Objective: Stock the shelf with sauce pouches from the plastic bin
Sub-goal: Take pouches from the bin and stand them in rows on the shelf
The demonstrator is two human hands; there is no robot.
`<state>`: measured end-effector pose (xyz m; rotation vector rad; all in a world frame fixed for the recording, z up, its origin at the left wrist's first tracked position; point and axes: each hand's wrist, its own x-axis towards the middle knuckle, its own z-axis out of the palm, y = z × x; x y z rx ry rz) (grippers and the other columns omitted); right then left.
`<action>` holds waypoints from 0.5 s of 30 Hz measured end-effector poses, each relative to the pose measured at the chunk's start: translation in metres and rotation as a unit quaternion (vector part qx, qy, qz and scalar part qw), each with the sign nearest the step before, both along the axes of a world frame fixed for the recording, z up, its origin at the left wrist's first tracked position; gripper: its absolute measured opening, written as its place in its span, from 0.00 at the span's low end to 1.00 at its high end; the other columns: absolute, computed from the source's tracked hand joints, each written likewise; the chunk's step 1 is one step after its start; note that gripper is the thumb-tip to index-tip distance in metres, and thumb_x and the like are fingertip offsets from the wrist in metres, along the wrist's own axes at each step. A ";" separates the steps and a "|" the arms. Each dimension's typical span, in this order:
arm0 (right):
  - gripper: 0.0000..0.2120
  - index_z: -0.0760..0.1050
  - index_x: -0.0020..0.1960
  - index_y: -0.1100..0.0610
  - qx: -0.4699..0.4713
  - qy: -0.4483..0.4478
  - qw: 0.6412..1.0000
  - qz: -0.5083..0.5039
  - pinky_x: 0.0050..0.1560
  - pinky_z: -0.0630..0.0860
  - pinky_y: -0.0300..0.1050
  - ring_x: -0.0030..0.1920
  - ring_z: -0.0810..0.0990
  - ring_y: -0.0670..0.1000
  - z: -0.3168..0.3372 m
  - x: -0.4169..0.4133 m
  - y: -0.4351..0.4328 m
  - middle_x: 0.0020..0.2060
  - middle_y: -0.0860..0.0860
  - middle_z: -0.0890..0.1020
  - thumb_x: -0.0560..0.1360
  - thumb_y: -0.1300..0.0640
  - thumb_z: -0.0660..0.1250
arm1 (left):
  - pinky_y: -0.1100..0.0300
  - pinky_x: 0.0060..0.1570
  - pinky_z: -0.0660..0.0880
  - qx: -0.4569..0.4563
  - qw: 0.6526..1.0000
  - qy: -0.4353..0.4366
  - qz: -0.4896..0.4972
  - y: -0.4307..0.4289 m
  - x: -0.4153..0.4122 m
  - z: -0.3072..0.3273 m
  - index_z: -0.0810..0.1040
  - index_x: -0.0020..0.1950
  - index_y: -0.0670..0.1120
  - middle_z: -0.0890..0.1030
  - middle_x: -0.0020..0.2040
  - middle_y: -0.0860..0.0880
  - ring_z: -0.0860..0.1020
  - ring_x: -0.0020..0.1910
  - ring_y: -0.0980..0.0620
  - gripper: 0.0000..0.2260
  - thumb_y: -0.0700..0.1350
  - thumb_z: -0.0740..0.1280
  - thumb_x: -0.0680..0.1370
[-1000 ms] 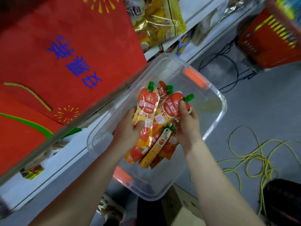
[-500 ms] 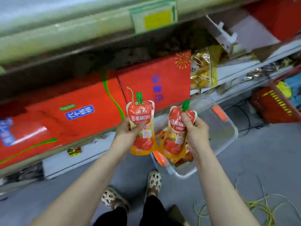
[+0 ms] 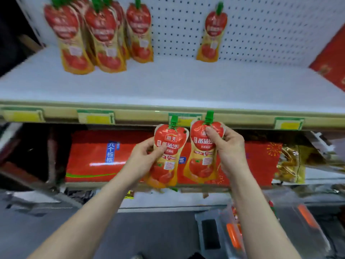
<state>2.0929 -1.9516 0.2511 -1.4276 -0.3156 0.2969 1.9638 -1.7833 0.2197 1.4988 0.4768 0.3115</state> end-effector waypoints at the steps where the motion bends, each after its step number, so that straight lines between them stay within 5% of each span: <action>1: 0.05 0.83 0.40 0.56 -0.004 -0.011 1.000 0.016 0.43 0.82 0.45 0.39 0.84 0.49 0.010 -0.004 0.014 0.38 0.51 0.87 0.75 0.62 0.71 | 0.50 0.52 0.79 0.002 1.000 -0.011 -0.002 0.011 -0.008 0.009 0.82 0.53 0.44 0.85 0.50 0.43 0.82 0.47 0.49 0.06 0.41 0.67 0.77; 6: 0.07 0.78 0.48 0.66 0.014 -0.062 0.997 0.054 0.42 0.81 0.43 0.40 0.84 0.48 0.060 -0.013 0.071 0.39 0.51 0.86 0.75 0.61 0.71 | 0.56 0.47 0.81 0.013 0.997 -0.069 0.015 0.059 -0.031 0.051 0.81 0.53 0.45 0.86 0.46 0.48 0.83 0.44 0.53 0.06 0.40 0.66 0.78; 12: 0.05 0.78 0.42 0.56 0.017 -0.133 0.988 0.082 0.43 0.79 0.41 0.42 0.83 0.46 0.126 0.011 0.128 0.39 0.48 0.85 0.76 0.61 0.71 | 0.58 0.47 0.81 0.012 0.986 -0.150 0.066 0.109 -0.018 0.093 0.79 0.58 0.44 0.85 0.48 0.48 0.84 0.47 0.52 0.09 0.39 0.65 0.79; 15: 0.07 0.76 0.40 0.53 -0.013 -0.148 0.985 0.091 0.36 0.76 0.33 0.37 0.82 0.40 0.153 0.032 0.158 0.39 0.46 0.83 0.77 0.60 0.70 | 0.61 0.45 0.80 0.012 0.979 -0.176 0.102 0.133 0.000 0.110 0.79 0.57 0.45 0.85 0.45 0.52 0.83 0.46 0.55 0.08 0.39 0.65 0.79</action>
